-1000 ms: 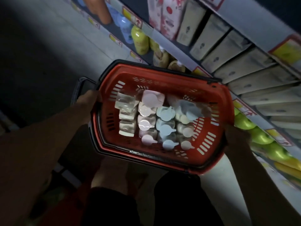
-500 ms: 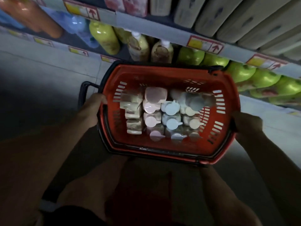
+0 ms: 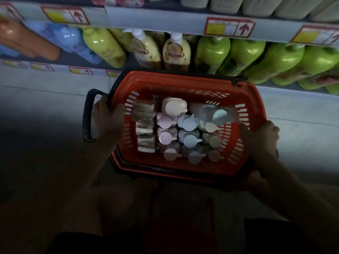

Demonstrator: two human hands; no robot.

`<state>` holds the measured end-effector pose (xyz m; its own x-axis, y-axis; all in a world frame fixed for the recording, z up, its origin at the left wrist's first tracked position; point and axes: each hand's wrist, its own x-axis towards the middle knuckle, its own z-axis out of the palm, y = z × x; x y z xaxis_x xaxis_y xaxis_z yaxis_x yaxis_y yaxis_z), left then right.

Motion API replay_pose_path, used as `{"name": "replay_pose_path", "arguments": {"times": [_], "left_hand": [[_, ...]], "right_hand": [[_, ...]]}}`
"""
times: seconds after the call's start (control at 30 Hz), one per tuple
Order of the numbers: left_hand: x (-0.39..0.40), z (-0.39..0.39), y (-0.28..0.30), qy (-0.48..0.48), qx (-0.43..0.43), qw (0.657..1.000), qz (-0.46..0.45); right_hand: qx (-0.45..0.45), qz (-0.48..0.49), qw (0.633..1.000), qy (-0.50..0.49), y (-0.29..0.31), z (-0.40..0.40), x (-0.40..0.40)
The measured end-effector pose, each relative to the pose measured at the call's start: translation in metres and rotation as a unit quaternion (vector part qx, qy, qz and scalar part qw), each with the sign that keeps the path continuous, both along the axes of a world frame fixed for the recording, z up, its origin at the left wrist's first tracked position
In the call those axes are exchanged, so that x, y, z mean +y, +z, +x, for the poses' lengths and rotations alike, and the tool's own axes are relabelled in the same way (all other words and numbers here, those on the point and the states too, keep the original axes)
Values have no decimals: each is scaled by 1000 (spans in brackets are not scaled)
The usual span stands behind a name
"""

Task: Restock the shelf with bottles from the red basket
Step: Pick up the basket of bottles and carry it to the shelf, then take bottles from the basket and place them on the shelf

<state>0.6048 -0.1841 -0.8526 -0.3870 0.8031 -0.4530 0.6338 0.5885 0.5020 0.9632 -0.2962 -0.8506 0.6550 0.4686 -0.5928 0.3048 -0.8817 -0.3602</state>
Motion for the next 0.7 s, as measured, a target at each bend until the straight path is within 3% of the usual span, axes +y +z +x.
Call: {"name": "replay_pose_path", "arguments": {"times": [0.07,0.17,0.23,0.3,0.4,0.57,0.6,0.7], "left_hand": [[-19,15,4,-101,56,990,82],[-32,21,-4,-195,36,966,166],[-31,16,-8,-238,49,946,214],[-27,19,-8,-316,98,899,286],[-27,47,-13,-445,100,831,317],[-39,84,-35,-576,109,740,329],[-44,83,-38,-587,108,733,327],[-50,83,-44,-586,71,754,289]], "right_hand": [[-69,63,991,91,-3,-12,3],[-121,148,955,225,-10,-25,17],[-135,204,917,315,-16,-27,28],[-143,263,869,395,-23,-29,36],[-144,258,818,493,-33,-38,44],[-160,207,772,579,-39,-61,38],[-164,194,765,592,-33,-66,32],[-175,147,761,607,-18,-62,19]]}}
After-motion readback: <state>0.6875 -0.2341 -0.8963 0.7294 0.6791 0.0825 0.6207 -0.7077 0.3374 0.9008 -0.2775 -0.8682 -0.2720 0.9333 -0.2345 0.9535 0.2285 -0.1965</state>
